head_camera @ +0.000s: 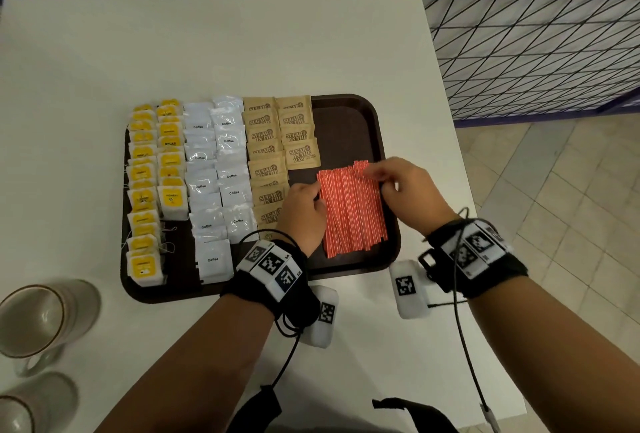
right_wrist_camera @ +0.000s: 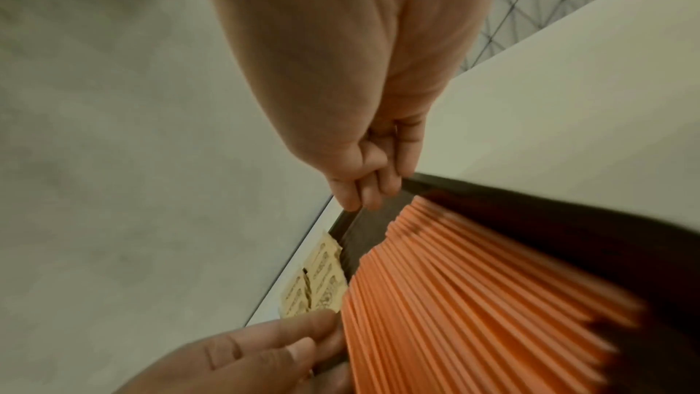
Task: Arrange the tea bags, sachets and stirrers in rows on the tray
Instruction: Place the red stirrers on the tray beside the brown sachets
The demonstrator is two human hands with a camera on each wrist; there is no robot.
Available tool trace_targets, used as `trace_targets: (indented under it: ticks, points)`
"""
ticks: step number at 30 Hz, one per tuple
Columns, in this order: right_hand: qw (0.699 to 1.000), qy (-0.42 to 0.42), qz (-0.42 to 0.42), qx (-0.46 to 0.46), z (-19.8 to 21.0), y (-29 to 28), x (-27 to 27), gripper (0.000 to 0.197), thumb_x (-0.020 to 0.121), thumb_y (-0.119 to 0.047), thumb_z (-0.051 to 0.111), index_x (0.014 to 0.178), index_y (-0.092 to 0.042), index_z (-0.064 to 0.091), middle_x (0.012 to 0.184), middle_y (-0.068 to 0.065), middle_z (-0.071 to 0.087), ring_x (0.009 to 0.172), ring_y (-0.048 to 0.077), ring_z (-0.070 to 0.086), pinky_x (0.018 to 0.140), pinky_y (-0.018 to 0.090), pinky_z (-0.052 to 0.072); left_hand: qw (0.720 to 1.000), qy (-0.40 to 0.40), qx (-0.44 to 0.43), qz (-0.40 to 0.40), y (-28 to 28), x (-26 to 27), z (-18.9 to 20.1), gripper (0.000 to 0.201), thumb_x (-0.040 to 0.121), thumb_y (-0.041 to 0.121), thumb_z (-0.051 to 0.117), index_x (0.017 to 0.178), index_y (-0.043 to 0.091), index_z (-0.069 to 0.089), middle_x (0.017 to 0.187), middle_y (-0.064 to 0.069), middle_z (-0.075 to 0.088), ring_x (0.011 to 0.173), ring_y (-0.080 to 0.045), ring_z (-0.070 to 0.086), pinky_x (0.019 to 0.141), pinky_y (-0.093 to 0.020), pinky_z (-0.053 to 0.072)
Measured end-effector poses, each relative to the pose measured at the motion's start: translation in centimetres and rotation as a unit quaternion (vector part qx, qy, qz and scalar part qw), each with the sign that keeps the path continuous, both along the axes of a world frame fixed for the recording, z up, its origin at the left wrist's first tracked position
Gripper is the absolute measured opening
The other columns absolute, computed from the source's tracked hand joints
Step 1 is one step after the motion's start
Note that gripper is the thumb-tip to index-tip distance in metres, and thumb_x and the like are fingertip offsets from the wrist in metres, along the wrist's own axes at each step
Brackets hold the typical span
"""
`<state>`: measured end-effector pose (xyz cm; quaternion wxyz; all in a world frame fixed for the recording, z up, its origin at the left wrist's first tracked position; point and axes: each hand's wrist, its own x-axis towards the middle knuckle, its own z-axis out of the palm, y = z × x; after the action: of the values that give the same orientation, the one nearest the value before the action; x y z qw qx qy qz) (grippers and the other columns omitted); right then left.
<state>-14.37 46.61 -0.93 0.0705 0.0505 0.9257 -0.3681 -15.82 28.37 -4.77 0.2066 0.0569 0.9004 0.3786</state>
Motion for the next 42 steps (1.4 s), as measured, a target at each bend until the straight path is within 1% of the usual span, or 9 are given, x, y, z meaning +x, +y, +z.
trace_targets:
  ticks: [4,7,10,13,16,18,25,34,42]
  points:
    - [0.999,-0.021,-0.046,0.016,-0.7,1.6,3.5,0.036,0.081,0.013,0.043,0.102,-0.003,0.067,0.101,0.012,0.066,0.093,0.020,0.060,0.084,0.017,0.042,1.000,0.003,-0.015,-0.001,0.1,-0.1,0.2,0.029,0.095,0.009,0.042,0.119,0.003,0.057,0.111,-0.013,0.055,0.103,-0.021,0.050,0.077,-0.014,0.027]
    - [0.999,-0.019,-0.041,0.019,-1.7,1.6,5.1,0.036,0.080,0.014,0.046,0.104,-0.003,0.067,0.103,0.012,0.066,0.092,0.021,0.060,0.079,0.010,0.038,1.000,0.007,-0.020,0.002,0.4,0.2,0.6,0.034,0.095,0.008,0.041,0.126,0.002,0.054,0.122,-0.014,0.053,0.115,-0.024,0.049,0.091,-0.021,0.033]
    - [1.000,0.004,0.020,0.016,-2.4,0.5,6.0,0.030,0.080,0.008,0.057,0.105,-0.006,0.068,0.104,0.011,0.065,0.095,0.020,0.058,0.086,0.023,0.045,1.000,0.000,-0.018,0.011,0.6,0.4,0.8,0.039,0.096,0.009,0.042,0.135,0.003,0.045,0.134,-0.013,0.048,0.126,-0.022,0.044,0.103,-0.024,0.030]
    - [0.996,0.022,0.075,0.040,-2.8,-0.6,6.1,0.031,0.078,-0.002,0.067,0.108,-0.009,0.066,0.106,0.009,0.062,0.101,0.021,0.054,0.092,0.026,0.038,1.000,-0.003,-0.015,0.020,0.7,0.4,0.5,0.040,0.096,0.009,0.042,0.136,0.004,0.045,0.137,-0.012,0.047,0.128,-0.021,0.043,0.107,-0.025,0.028]
    - [0.997,0.049,0.044,0.047,-2.4,-1.2,3.9,0.035,0.084,-0.001,0.046,0.115,-0.002,0.061,0.114,0.017,0.060,0.107,0.030,0.055,0.097,0.033,0.041,1.000,0.000,-0.012,0.020,0.6,0.4,0.4,0.039,0.096,0.010,0.042,0.135,0.004,0.045,0.137,-0.011,0.047,0.127,-0.021,0.043,0.106,-0.025,0.028]
    - [0.998,0.028,0.029,0.051,-2.1,-1.3,1.6,0.042,0.085,0.001,0.038,0.123,0.000,0.055,0.123,0.019,0.055,0.114,0.031,0.052,0.102,0.031,0.037,1.000,0.000,-0.010,0.020,0.5,0.5,0.3,0.040,0.096,0.010,0.042,0.135,0.005,0.045,0.136,-0.011,0.047,0.127,-0.020,0.043,0.106,-0.025,0.028]
    - [0.986,-0.028,0.098,0.132,-2.4,-1.5,-2.8,0.050,0.090,0.003,0.039,0.139,-0.005,0.036,0.136,0.018,0.047,0.123,0.030,0.047,0.106,0.033,0.034,1.000,0.003,0.007,0.015,0.3,0.6,-0.1,0.039,0.096,0.011,0.042,0.135,0.004,0.046,0.135,-0.011,0.049,0.124,-0.021,0.046,0.107,-0.033,0.035]
    - [0.982,-0.020,0.118,0.146,-3.3,-0.9,-2.3,0.056,0.089,0.001,0.039,0.143,-0.007,0.028,0.120,0.021,0.057,0.109,0.033,0.055,0.096,0.039,0.042,1.000,0.008,0.021,0.014,0.1,0.4,-0.9,0.038,0.095,0.011,0.042,0.131,0.005,0.051,0.127,-0.013,0.055,0.116,-0.025,0.052,0.102,-0.038,0.040]
    - [0.979,-0.031,0.111,0.167,-3.5,-0.1,-2.4,0.059,0.088,0.000,0.040,0.144,-0.012,0.029,0.130,0.010,0.055,0.121,0.025,0.050,0.111,0.044,0.022,1.000,0.008,0.022,0.001,0.0,0.4,-1.2,0.034,0.095,0.011,0.042,0.126,0.004,0.054,0.120,-0.012,0.057,0.109,-0.025,0.054,0.097,-0.038,0.043]
